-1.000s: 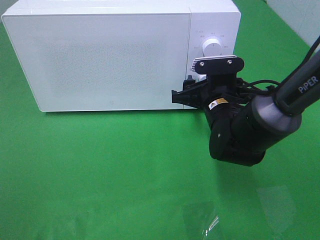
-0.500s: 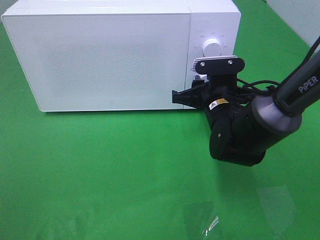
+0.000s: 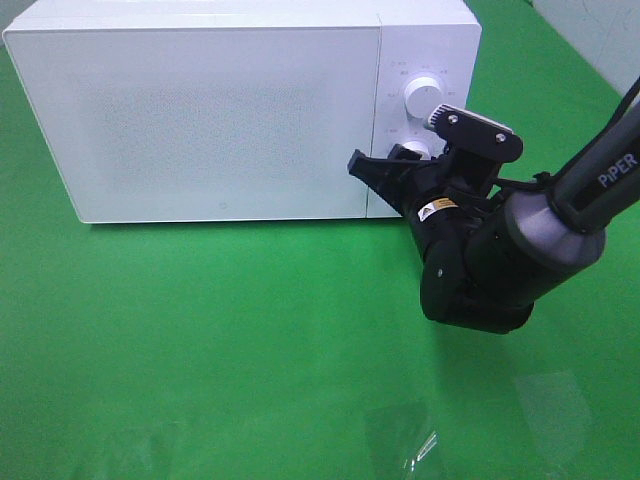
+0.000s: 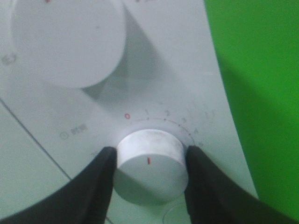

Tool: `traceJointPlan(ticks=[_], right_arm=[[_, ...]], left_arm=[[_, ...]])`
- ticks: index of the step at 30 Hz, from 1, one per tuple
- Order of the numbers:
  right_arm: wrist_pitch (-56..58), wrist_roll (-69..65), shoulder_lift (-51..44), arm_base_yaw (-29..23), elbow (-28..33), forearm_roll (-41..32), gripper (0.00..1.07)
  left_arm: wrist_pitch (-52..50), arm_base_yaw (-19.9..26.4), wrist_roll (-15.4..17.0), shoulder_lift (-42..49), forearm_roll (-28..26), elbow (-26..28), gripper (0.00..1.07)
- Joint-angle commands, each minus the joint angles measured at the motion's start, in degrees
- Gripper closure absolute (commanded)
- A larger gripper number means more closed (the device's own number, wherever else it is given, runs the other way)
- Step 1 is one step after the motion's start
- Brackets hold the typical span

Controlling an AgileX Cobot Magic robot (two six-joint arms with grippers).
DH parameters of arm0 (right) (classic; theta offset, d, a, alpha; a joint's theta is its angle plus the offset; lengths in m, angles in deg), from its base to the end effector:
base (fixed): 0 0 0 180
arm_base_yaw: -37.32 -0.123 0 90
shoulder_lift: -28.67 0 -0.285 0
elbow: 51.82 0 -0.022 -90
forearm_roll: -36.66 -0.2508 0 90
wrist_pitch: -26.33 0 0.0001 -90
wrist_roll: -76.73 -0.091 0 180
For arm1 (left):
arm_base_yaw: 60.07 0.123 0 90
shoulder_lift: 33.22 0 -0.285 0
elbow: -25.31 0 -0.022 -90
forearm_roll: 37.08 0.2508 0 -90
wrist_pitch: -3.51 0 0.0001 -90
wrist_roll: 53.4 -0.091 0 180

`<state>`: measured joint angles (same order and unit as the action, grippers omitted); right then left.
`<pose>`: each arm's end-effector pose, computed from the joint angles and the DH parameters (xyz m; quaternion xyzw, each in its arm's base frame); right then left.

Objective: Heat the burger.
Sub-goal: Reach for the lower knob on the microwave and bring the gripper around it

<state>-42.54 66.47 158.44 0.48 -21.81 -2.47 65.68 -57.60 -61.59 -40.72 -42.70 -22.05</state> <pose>0.3224 0.1747 0.1062 0.1426 0.7237 0.1376 0.6610 -0.0090 -0.0083 0.2814 0.0456 0.8505 -0.0003 0.5239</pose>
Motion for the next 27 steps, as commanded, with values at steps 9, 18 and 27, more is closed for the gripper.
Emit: traceJointPlan(ticks=[9, 18, 27], right_arm=[[-5.90, -47.33, 0.00, 0.74, -1.38, 7.56, 1.07], [-10.08, -71.96, 0.00, 0.74, -1.32, 7.39, 1.07], [-12.72, -74.48, 0.00, 0.74, -1.32, 7.33, 1.07]], left_arm=[[-0.74, 0.23, 0.00, 0.34, -0.17, -0.17, 0.09], [-0.74, 0.23, 0.00, 0.34, -0.17, -0.17, 0.09], [-0.74, 0.23, 0.00, 0.34, -0.17, -0.17, 0.09]])
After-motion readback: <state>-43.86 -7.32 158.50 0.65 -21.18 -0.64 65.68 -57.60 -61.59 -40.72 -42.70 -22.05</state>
